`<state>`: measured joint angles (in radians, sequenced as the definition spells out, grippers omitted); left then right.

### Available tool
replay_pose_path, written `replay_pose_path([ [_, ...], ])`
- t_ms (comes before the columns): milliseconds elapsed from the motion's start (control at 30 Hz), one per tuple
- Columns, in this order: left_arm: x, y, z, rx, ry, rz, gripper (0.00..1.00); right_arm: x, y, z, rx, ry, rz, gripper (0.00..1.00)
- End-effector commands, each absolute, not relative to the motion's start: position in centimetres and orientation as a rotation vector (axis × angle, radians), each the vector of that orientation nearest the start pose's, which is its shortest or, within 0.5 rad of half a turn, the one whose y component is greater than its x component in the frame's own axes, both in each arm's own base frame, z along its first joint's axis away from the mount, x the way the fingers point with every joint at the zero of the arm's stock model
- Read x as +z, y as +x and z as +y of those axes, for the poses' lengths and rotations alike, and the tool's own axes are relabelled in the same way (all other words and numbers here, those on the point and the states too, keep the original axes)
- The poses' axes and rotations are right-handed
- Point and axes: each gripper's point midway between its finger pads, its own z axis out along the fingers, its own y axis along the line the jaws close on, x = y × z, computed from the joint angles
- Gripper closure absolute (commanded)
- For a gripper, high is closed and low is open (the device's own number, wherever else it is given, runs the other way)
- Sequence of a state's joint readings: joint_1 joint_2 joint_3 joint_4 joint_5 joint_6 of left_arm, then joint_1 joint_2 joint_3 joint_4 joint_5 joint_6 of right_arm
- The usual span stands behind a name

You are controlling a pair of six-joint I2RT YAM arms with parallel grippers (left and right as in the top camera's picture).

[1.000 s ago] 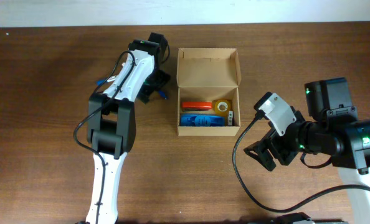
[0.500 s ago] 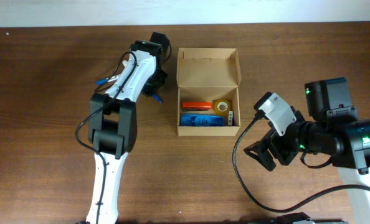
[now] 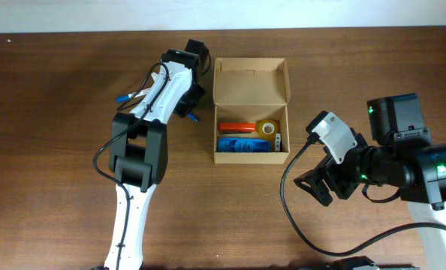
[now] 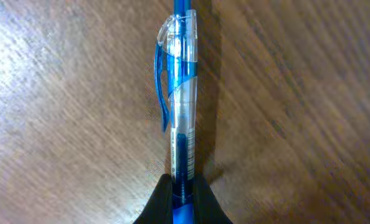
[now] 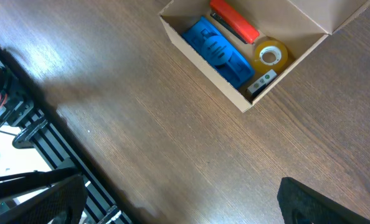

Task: Pack container
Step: 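Move the left gripper to the blue pen and grasp it, then lower the blue pen into the box and open the gripper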

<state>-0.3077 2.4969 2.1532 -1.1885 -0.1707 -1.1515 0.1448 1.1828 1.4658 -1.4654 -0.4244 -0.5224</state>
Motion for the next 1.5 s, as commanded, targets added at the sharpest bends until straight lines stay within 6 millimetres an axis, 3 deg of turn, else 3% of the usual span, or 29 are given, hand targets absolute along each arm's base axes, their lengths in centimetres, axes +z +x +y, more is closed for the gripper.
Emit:
replay_pose_path([
  [0,-0.3,47.5,-12.6,0.154,-1.175,2.782,0.98,27.1,21.2,10.4,0.477,-0.964,2.466,0.01],
  [133,4.8,47.7,-12.5,0.087,-1.147,2.729,0.98,27.1,21.2,10.4,0.477,-0.964,2.466,0.01],
  [300,13.0,47.3,-12.2,0.096,-0.833,2.682,0.98,27.1,21.2,10.4,0.477,-0.964,2.466,0.01],
  [400,17.8,46.9,-13.3,0.106,-0.547,2.64,0.98,27.1,21.2,10.4,0.477,-0.964,2.466,0.01],
  [467,20.2,47.2,-15.4,0.086,-0.255,2.608,0.98,27.1,21.2,10.4,0.477,-0.964,2.466,0.01],
  [567,21.9,47.3,-19.0,0.088,0.153,2.549,0.98,27.1,21.2,10.4,0.477,-0.964,2.466,0.01],
  [667,22.3,46.8,-22.8,0.077,0.548,2.47,0.98,27.1,21.2,10.4,0.477,-0.964,2.466,0.01],
  [733,22.3,45.8,-25.5,0.096,0.962,2.346,0.98,27.1,21.2,10.4,0.477,-0.964,2.466,0.01],
  [833,21.4,42.9,-29.1,0.076,1.583,2.046,0.98,27.1,21.2,10.4,0.477,-0.964,2.466,0.01],
  [900,20.8,41.2,-30.6,0.04,1.8,1.893,0.98,27.1,21.2,10.4,0.477,-0.964,2.466,0.01],
  [1133,15.5,39.1,-30.1,0.058,2.168,1.703,0.98,27.1,21.2,10.4,0.477,-0.964,2.466,0.01],
  [1367,10.8,40.1,-30.8,0.046,2.248,1.696,0.98,27.1,21.2,10.4,0.477,-0.964,2.466,0.01],
  [1467,9.9,40.1,-30.8,0.038,2.262,1.71,0.98,27.1,21.2,10.4,0.477,-0.964,2.466,0.01],
])
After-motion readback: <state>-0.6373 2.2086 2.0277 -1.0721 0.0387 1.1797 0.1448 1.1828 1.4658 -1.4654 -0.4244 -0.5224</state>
